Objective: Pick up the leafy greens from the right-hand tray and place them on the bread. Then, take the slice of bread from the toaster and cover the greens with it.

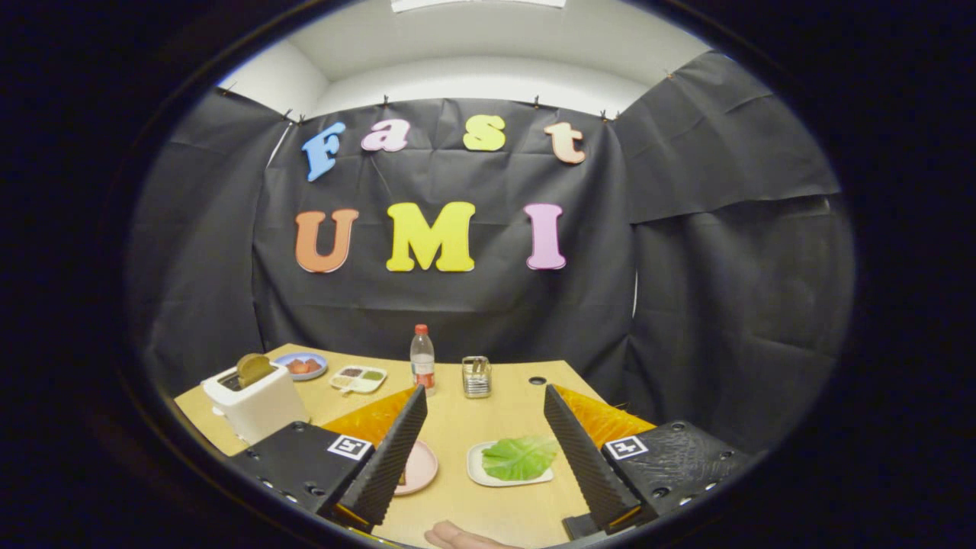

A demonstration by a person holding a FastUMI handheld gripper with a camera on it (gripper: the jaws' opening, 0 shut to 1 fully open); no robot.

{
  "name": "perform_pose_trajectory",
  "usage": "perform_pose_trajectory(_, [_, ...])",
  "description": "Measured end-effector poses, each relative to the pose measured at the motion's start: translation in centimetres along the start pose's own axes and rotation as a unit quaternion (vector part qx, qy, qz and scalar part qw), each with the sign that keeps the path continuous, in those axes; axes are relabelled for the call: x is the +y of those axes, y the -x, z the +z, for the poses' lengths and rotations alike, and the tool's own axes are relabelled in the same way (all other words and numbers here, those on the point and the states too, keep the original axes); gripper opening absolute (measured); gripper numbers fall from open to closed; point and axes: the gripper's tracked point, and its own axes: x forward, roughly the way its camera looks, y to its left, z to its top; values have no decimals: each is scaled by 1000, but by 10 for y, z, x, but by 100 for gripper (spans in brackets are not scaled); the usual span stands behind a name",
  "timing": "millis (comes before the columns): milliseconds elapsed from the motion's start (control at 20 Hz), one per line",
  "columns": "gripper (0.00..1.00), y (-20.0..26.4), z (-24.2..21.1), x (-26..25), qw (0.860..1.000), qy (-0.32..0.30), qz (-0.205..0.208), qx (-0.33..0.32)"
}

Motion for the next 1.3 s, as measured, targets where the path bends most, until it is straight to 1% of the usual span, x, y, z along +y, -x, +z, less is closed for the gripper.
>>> perform_pose_trajectory(150, [95,-31,-25,-15,1000,7,-3,25])
perform_pose_trajectory(350, [95,-95,-71,-59,996,7,-43,79])
perform_pose_trajectory(450, [95,-130,-102,-84,990,15,-69,121])
perform_pose_trajectory(500, [95,-145,-117,-92,987,11,-73,142])
perform_pose_trajectory(650, [96,-175,-160,-100,977,2,-66,203])
perform_pose_trajectory(750, [96,-189,-182,-107,970,20,-78,231])
perform_pose_trajectory(900, [95,-203,-200,-112,964,42,-87,248])
perform_pose_trajectory(950, [96,-205,-208,-113,960,45,-89,261])
perform_pose_trajectory(1050, [96,-206,-222,-122,952,52,-106,284])
perform_pose_trajectory(1200, [96,-210,-236,-117,947,51,-93,304])
perform_pose_trajectory(1250, [96,-213,-236,-116,949,49,-87,298])
perform_pose_trajectory(1300, [95,-214,-236,-117,948,51,-86,302])
